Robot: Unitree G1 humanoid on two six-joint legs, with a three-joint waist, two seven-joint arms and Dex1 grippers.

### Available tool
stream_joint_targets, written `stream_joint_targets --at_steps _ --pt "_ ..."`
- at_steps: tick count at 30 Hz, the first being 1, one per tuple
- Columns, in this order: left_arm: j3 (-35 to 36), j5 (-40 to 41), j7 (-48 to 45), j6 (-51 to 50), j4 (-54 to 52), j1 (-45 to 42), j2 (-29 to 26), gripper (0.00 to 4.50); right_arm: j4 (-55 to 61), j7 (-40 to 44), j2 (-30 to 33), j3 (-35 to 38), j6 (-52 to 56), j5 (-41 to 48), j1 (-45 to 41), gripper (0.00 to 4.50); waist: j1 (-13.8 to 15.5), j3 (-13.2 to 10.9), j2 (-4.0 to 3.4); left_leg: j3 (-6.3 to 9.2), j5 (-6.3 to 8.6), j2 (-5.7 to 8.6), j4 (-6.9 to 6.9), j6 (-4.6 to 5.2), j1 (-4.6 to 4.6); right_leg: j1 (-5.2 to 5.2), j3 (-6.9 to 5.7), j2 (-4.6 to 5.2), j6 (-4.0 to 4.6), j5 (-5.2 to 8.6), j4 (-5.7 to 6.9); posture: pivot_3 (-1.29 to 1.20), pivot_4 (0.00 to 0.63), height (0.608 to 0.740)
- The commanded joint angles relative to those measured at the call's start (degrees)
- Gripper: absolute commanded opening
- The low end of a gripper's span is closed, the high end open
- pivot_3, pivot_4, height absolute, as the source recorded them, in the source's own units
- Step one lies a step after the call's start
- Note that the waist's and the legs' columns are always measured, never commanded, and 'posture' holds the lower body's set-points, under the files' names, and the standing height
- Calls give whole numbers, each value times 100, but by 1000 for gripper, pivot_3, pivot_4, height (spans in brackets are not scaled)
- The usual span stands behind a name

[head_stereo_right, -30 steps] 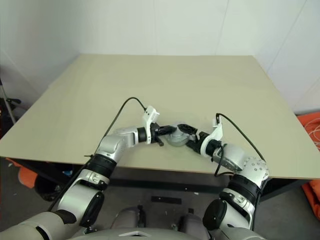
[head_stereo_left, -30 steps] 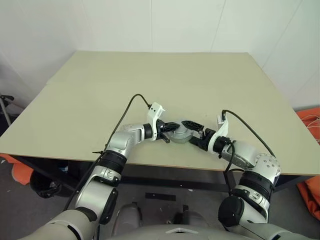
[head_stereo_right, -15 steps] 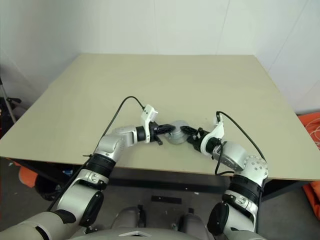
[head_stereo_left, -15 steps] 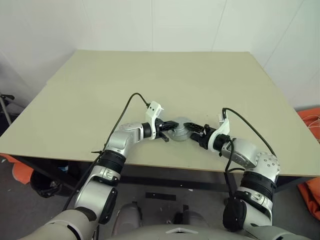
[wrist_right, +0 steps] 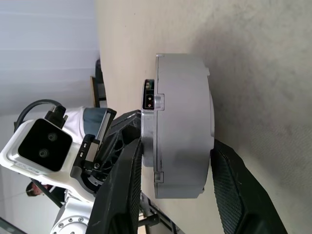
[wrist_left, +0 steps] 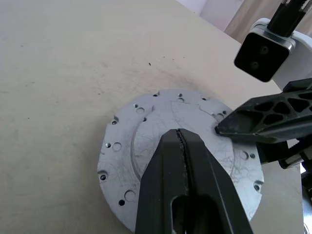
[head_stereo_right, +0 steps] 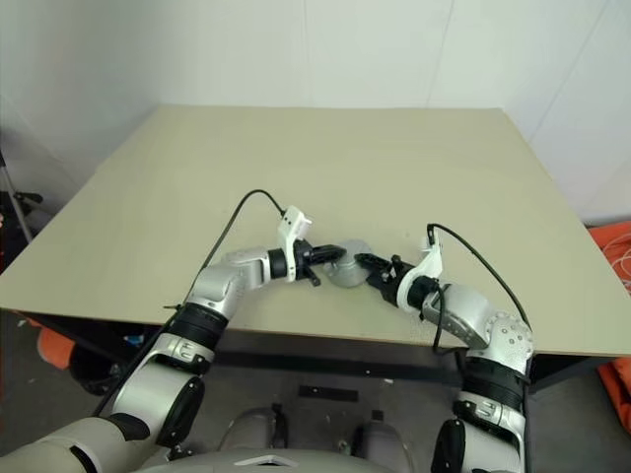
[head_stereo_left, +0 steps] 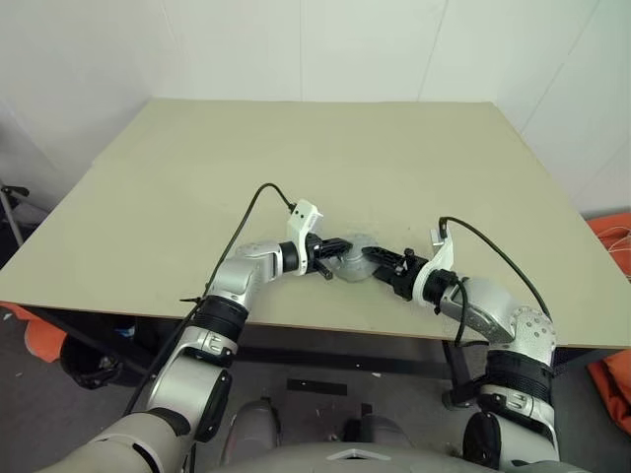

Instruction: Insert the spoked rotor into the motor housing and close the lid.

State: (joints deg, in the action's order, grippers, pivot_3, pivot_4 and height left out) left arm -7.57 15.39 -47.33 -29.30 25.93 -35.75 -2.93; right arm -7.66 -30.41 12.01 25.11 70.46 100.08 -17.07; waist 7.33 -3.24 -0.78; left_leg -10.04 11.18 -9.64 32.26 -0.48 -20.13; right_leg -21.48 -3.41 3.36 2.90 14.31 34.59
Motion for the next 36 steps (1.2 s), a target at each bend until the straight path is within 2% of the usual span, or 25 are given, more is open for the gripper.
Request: stream_joint_targets --at_steps 1,11,19,26,32,36 --pt "-160 -60 -28 -100 45 49 15 0 444 111 129 -332 -199 675 -84 1945 -1 0 0 0 0 0 0 0 -1 0 0 0 -5 3 0 0 0 740" --pt "-126 -32 -17 -111 -4 43 10 0 509 186 505 -864 -734 1034 16 1945 -3 0 1 1 1 0 3 2 -5 0 -1 0 0 -1 1 0 0 740" --pt "128 274 43 -227 -444 136 60 0 358 441 842 -917 -910 899 111 1945 10 -1 1 2 6 1 11 11 -15 -2 -2 0 8 -6 1 0 0 740" --pt "405 671 171 -529 -1071 310 32 0 253 646 1018 -934 -1001 807 140 1945 18 0 1 16 15 -4 64 27 -120 -80 -20 2 13 -16 27 0 0 740" --pt "1020 1335 466 -889 -1751 570 30 0 275 698 1024 -934 -1099 785 154 1945 14 0 1 23 16 -7 82 29 -133 -82 -29 4 8 -20 30 0 0 740" --pt "1825 2288 870 -1420 -2269 915 134 0 302 739 992 -888 -1210 808 103 1945 2 0 1 23 16 -9 85 29 -133 -81 -29 3 8 -22 30 0 0 740"
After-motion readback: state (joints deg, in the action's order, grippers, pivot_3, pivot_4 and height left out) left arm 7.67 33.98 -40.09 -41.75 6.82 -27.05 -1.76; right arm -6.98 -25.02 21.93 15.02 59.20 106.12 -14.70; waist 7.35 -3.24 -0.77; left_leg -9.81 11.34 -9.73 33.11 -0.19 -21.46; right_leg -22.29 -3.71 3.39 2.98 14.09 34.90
